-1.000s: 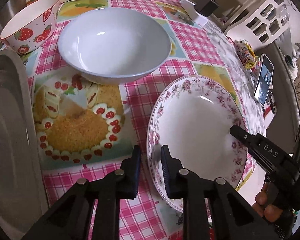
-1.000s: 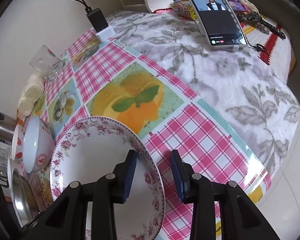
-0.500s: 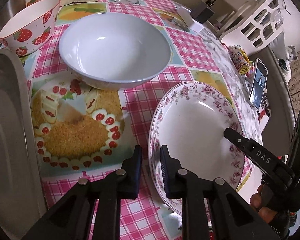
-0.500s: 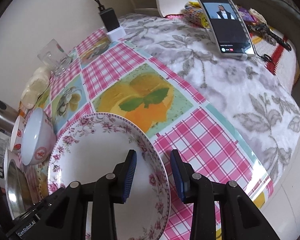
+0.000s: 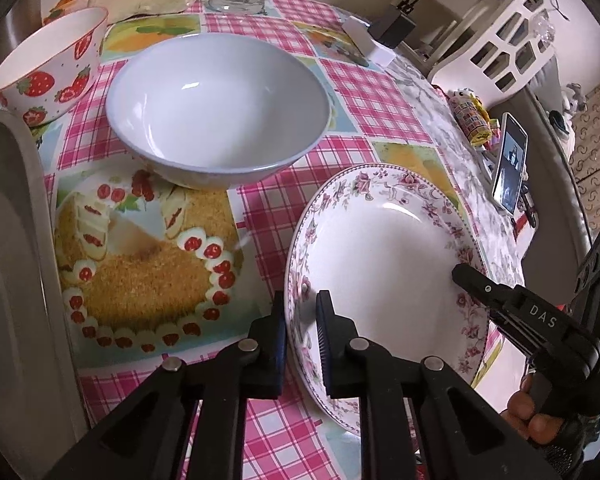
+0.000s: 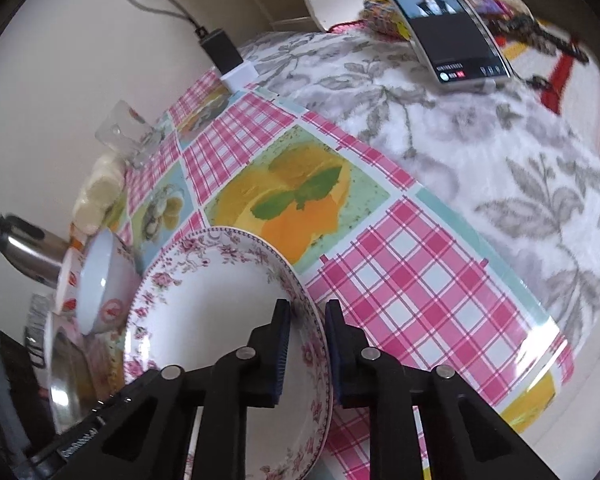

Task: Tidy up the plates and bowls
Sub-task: 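Lift the floral-rimmed plate with the right tool and carry it toward the basin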

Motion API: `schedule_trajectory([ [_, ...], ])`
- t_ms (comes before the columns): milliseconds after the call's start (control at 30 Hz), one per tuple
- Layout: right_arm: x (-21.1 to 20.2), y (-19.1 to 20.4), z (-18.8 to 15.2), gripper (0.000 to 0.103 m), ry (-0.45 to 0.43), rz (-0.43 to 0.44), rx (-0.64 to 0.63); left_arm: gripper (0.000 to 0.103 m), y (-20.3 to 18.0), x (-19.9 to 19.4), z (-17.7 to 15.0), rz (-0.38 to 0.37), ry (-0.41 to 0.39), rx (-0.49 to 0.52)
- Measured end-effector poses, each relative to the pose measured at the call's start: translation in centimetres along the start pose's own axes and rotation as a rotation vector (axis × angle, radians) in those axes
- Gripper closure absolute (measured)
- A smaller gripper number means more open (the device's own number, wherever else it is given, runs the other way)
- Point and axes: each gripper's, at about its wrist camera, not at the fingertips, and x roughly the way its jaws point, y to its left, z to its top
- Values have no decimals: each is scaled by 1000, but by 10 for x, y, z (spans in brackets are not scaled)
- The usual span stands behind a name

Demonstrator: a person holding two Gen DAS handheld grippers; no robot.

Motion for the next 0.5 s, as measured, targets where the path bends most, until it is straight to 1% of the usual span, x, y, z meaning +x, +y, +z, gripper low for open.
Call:
schedule_trajectory([
  [267,-5,9,1,87,-19,-38,-51,90,-6,-3,3,4,-12,26],
  [500,-9,7,1,87,-23,-26,-58,90,-6,-9,7,-2,-27,34],
])
